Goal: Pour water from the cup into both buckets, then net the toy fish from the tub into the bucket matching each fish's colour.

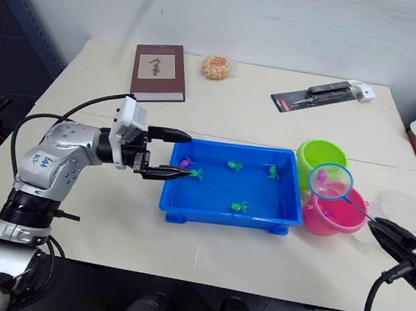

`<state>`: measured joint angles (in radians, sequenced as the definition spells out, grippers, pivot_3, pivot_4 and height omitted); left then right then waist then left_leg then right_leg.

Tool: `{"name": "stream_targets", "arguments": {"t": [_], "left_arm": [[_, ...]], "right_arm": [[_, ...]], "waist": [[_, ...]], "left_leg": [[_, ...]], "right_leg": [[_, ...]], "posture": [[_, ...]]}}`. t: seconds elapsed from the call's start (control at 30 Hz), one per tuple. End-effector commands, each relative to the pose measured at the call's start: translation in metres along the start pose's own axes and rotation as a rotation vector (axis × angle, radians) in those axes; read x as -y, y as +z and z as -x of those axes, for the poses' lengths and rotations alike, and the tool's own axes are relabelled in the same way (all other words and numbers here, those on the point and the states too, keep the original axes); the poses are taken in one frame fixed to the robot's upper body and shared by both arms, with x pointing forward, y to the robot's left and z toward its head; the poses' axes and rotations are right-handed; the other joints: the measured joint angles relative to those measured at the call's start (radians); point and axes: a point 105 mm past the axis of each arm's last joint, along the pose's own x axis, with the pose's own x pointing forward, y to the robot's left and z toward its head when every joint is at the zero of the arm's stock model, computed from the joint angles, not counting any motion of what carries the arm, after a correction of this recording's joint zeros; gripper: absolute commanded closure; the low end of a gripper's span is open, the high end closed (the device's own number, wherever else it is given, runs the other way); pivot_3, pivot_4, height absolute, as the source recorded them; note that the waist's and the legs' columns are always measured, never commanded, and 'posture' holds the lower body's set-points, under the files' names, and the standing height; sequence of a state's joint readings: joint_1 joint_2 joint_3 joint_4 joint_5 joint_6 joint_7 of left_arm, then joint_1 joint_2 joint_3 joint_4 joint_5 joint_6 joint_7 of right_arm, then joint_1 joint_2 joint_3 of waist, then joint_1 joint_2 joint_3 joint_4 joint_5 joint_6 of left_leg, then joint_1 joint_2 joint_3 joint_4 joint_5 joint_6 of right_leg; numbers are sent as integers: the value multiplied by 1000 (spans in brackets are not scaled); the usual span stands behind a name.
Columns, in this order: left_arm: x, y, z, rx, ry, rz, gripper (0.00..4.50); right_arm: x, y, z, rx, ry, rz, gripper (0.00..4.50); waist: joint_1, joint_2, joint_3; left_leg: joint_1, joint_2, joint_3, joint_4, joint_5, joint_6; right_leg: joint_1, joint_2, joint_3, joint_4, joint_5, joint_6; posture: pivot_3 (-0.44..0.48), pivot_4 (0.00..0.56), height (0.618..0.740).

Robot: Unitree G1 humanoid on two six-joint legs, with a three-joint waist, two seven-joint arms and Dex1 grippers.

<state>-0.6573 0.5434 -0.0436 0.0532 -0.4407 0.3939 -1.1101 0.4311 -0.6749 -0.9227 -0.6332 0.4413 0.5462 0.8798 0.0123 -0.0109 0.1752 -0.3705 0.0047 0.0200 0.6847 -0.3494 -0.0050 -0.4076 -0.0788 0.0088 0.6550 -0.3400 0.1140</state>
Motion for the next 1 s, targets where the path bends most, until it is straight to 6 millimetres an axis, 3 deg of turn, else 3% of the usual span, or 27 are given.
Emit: {"name": "stream_targets", "arguments": {"t": [0.03, 0.3, 0.43, 0.6, 0.77, 1.0], "left_arm": [[2, 7, -3, 21, -11, -41, 11], [4, 5, -5, 29, 1, -37, 11], [5, 5, -6, 36, 10, -35, 11], [7, 4, -8, 39, 13, -32, 11], [8, 4, -9, 44, 14, -28, 11], [10, 5, -9, 49, 10, -22, 11]], "right_arm": [[13, -10, 11, 15, -119, 112, 4500], [12, -43, 10, -67, -241, 394, 4500], [15, -39, 10, -59, -307, 725, 4500], [-1, -37, 7, -24, -283, 1045, 4500], [-10, -38, 3, 1, -298, 1181, 4500], [-2, -33, 9, -11, -388, 1282, 4500]], "waist": [[-1, 0, 0], [-12, 1, -1], [-14, 1, -1], [-14, 1, -1], [-14, 1, -1], [-14, 1, -1]], "left_leg": [[0, 0, 0, 0, 0, 0], [1, 0, 1, 0, 0, 0], [1, 0, 1, 0, 0, 0], [1, 0, 2, -1, 0, -1], [2, 0, 2, 0, 0, -1], [2, 0, 3, 0, 0, -1]], "right_leg": [[0, 0, 0, 0, 0, 0], [0, -1, 1, 0, 0, 0], [0, -1, 1, 0, 0, 0], [-1, -1, 2, -1, 0, 0], [-1, -1, 2, -1, 0, 0], [-1, 0, 3, -1, 0, 0]], "posture": [[0, 150, 738], [0, 150, 738], [0, 150, 738], [0, 150, 738], [0, 150, 738], [0, 150, 738]]}}
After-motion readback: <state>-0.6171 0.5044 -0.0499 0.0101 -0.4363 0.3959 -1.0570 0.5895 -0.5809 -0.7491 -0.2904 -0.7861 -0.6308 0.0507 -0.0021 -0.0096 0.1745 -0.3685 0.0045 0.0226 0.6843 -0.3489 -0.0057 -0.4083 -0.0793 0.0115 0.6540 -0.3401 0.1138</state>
